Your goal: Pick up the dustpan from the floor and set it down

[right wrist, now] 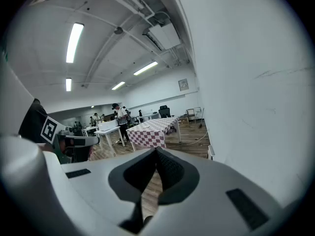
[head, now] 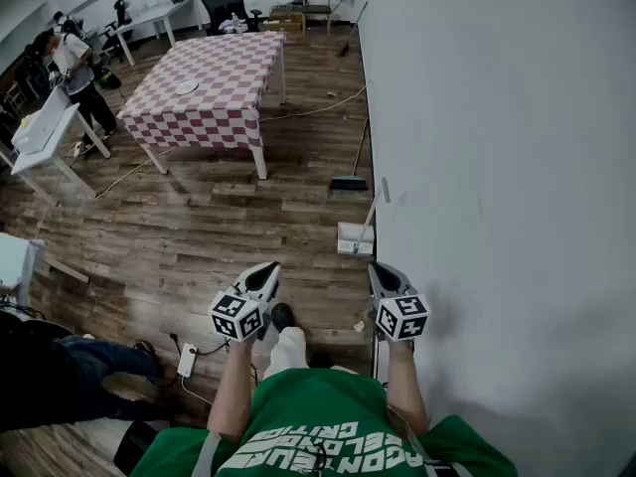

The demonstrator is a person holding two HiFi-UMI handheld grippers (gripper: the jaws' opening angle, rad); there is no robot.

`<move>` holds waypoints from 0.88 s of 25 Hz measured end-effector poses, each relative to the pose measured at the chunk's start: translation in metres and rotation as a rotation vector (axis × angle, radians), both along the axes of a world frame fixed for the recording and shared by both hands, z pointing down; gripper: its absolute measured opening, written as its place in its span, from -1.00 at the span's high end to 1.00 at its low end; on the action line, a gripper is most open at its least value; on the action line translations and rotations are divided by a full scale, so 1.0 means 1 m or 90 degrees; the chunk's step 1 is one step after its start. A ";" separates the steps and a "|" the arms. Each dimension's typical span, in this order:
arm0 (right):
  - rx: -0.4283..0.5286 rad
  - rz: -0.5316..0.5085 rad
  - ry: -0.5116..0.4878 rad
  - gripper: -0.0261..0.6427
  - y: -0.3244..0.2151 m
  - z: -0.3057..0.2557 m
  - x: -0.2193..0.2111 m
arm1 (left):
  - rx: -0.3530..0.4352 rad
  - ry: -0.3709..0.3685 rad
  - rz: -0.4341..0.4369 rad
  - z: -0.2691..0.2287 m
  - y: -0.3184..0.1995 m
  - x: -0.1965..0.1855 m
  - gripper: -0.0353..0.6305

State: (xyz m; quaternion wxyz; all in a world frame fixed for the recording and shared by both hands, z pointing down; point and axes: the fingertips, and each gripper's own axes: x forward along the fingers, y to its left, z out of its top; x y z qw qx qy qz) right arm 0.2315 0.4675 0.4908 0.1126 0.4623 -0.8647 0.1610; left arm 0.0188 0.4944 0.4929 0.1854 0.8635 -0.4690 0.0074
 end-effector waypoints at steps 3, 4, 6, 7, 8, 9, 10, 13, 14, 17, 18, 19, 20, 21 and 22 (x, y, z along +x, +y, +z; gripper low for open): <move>-0.001 -0.002 -0.001 0.90 -0.004 0.000 0.000 | -0.001 -0.001 0.004 0.001 -0.003 0.002 0.88; -0.001 -0.002 -0.001 0.90 -0.005 0.000 0.000 | -0.002 -0.001 0.005 0.001 -0.004 0.002 0.88; -0.002 -0.002 -0.001 0.90 -0.008 0.001 -0.002 | -0.003 0.000 0.007 0.001 -0.007 0.001 0.88; -0.003 -0.002 -0.001 0.90 -0.010 0.002 -0.003 | -0.004 -0.001 0.008 0.002 -0.009 0.000 0.88; -0.004 -0.001 -0.002 0.90 -0.012 0.003 -0.004 | -0.005 -0.001 0.008 0.002 -0.011 -0.001 0.88; -0.005 0.000 -0.002 0.90 -0.014 0.004 -0.005 | -0.006 0.000 0.008 0.003 -0.013 -0.002 0.88; -0.006 0.001 -0.003 0.90 -0.016 0.004 -0.006 | -0.007 0.000 0.008 0.004 -0.015 -0.004 0.88; -0.008 0.005 -0.008 0.90 -0.021 0.005 -0.009 | -0.012 0.000 0.010 0.006 -0.022 -0.008 0.88; -0.009 0.006 -0.009 0.90 -0.024 0.005 -0.010 | -0.014 0.001 0.011 0.007 -0.026 -0.009 0.88; -0.009 0.012 -0.010 0.90 -0.037 0.006 -0.011 | -0.019 0.003 0.018 0.009 -0.041 -0.010 0.88; -0.008 0.014 -0.010 0.90 -0.042 0.006 -0.011 | -0.019 0.003 0.021 0.009 -0.047 -0.009 0.88; -0.008 0.018 -0.011 0.90 -0.048 0.006 -0.011 | -0.019 0.002 0.023 0.009 -0.053 -0.009 0.88; -0.009 0.021 -0.012 0.90 -0.053 0.006 -0.011 | -0.019 0.002 0.025 0.009 -0.060 -0.010 0.88; -0.010 0.025 -0.013 0.90 -0.059 0.006 -0.012 | -0.019 0.003 0.027 0.008 -0.066 -0.010 0.88; -0.012 0.029 -0.013 0.90 -0.064 0.005 -0.013 | -0.019 0.005 0.031 0.007 -0.073 -0.011 0.88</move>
